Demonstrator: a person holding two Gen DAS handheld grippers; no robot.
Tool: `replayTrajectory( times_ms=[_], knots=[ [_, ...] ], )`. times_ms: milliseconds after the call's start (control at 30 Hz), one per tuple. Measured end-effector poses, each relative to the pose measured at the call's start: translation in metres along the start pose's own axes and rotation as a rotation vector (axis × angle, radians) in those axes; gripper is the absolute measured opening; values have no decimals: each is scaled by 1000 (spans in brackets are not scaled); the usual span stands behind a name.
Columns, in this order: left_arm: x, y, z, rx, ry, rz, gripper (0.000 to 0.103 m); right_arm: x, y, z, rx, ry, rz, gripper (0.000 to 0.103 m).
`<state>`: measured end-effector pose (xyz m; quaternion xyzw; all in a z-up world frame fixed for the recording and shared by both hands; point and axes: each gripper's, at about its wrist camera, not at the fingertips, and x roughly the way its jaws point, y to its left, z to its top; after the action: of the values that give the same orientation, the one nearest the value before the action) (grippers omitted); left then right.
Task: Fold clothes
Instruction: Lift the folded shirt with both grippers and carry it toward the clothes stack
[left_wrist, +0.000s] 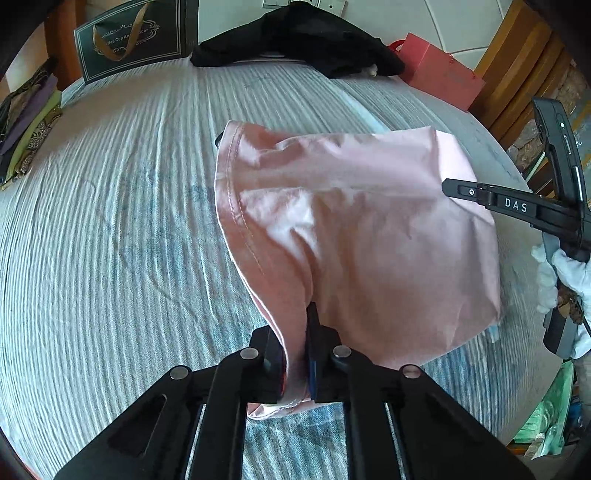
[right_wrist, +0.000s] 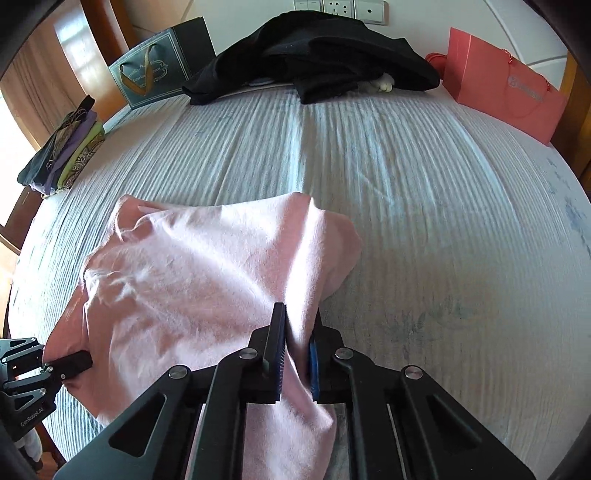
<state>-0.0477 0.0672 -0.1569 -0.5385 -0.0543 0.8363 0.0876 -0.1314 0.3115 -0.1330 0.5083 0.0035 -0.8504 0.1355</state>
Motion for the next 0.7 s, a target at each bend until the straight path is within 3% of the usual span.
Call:
replayTrajectory(
  times_ms=[100, 200, 367, 433, 700],
  knots=[
    [-16, -1, 3, 9, -42, -13, 7, -24, 5, 3, -12, -58, 20, 9],
    [-46, 5, -19, 32, -85, -27, 7, -51, 15, 6, -33, -121, 15, 9],
    [-73, -14, -8, 62, -147, -28, 7, -93, 32, 18, -55, -216, 11, 9],
    [-107, -3, -3, 56, -176, -15, 7, -103, 40, 25, -72, -241, 13, 9],
    [-157, 46, 33, 7, -268, 118, 7, -111, 98, 72, -173, -323, 109, 9]
  ],
)
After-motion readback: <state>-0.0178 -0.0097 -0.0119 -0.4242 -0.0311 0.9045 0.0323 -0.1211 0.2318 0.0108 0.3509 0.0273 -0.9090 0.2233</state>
